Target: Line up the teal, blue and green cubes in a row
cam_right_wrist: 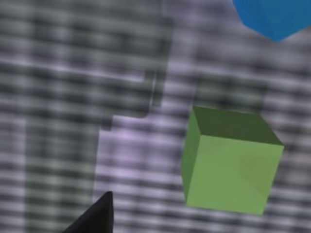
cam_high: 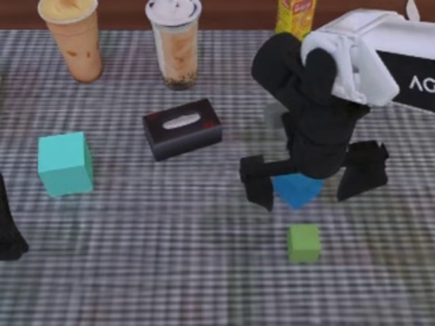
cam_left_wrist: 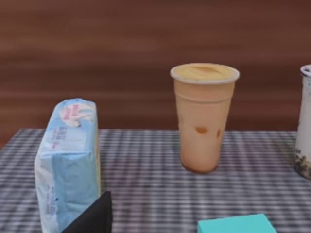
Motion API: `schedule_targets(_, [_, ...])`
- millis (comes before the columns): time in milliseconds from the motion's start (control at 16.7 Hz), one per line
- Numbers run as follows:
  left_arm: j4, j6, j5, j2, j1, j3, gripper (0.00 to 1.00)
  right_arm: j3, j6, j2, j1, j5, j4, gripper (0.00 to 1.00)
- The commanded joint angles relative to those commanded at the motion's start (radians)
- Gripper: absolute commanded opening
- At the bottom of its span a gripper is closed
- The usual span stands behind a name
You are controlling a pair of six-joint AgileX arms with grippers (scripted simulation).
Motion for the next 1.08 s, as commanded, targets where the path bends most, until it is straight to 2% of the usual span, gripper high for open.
schedule_targets(420, [0.000, 0.000, 0.000, 0.000, 0.000, 0.000, 1.00, 0.252, -0.436, 0.188, -0.078, -0.010, -0.089, 1.00])
schedule_targets(600, [0.000, 0.000, 0.000, 0.000, 0.000, 0.000, 1.00, 0.336, -0.582, 0.243, -0.107, -0.012, -0.114, 1.00])
schedule_targets(780, [0.000, 0.000, 0.000, 0.000, 0.000, 0.000, 1.00, 0.371, -0.634, 0.263, -0.120, -0.013, -0.121, 1.00])
schedule_targets(1080, [0.000, 0.000, 0.000, 0.000, 0.000, 0.000, 1.00, 0.365, -0.632, 0.260, -0.115, -0.012, -0.116, 1.00])
